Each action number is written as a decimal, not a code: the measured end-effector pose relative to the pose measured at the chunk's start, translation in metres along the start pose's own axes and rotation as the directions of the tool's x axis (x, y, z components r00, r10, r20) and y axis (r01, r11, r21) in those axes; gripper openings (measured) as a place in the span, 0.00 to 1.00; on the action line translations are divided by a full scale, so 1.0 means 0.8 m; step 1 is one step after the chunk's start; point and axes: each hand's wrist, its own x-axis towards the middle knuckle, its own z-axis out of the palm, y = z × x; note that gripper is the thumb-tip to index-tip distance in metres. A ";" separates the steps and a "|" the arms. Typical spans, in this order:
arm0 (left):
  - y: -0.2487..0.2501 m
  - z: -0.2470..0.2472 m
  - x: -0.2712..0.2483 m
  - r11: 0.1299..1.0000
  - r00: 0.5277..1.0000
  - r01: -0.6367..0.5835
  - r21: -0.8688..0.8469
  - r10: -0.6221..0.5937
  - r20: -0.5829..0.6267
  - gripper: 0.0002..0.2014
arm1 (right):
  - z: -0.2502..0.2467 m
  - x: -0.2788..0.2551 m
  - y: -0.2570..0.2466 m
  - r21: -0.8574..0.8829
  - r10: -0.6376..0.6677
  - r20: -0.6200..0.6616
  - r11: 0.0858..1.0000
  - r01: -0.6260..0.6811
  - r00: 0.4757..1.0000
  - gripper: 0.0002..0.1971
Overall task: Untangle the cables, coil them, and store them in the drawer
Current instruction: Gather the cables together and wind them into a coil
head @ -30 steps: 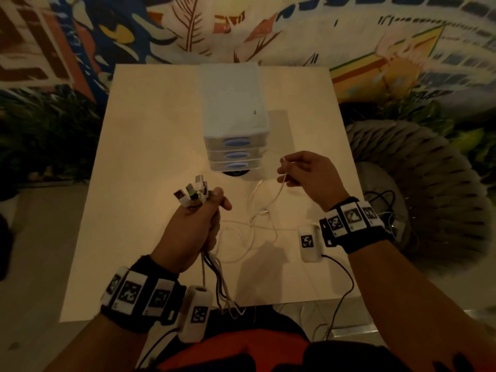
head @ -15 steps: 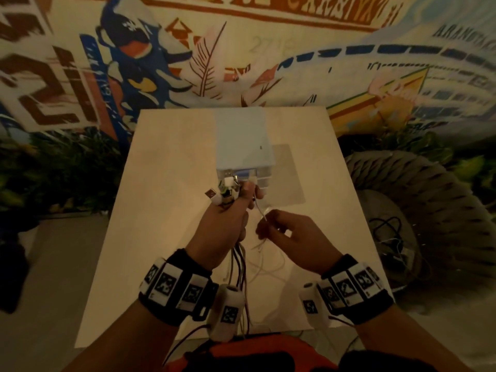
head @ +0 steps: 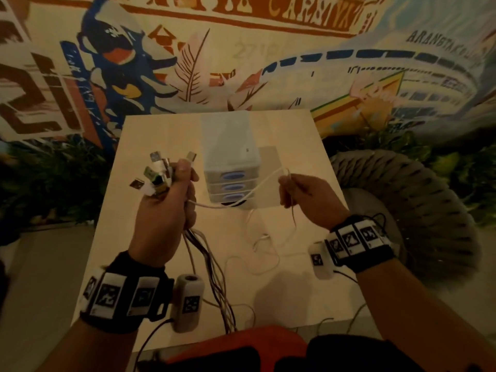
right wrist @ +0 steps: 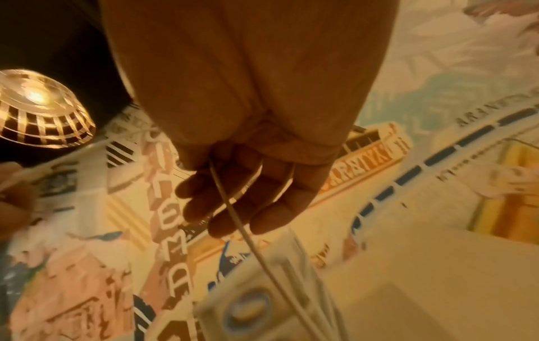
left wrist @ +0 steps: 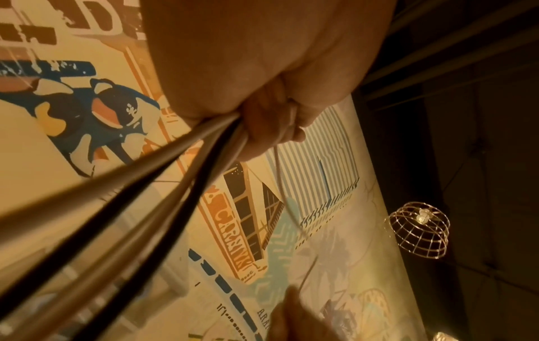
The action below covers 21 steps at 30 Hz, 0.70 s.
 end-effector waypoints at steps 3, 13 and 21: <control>0.003 0.017 -0.008 0.965 0.992 -0.120 0.235 0.110 0.055 0.11 | -0.009 0.012 -0.050 -0.147 -0.155 0.048 0.976 0.160 0.987 0.21; -0.010 0.042 -0.014 0.931 0.995 -0.054 0.360 0.020 0.099 0.10 | 0.021 0.024 -0.069 -0.280 -0.335 0.203 0.881 0.382 0.920 0.14; -0.012 0.032 -0.007 0.876 0.954 -0.254 0.410 0.157 0.257 0.19 | 0.022 0.013 -0.046 -0.238 -0.244 0.280 0.919 0.313 0.928 0.16</control>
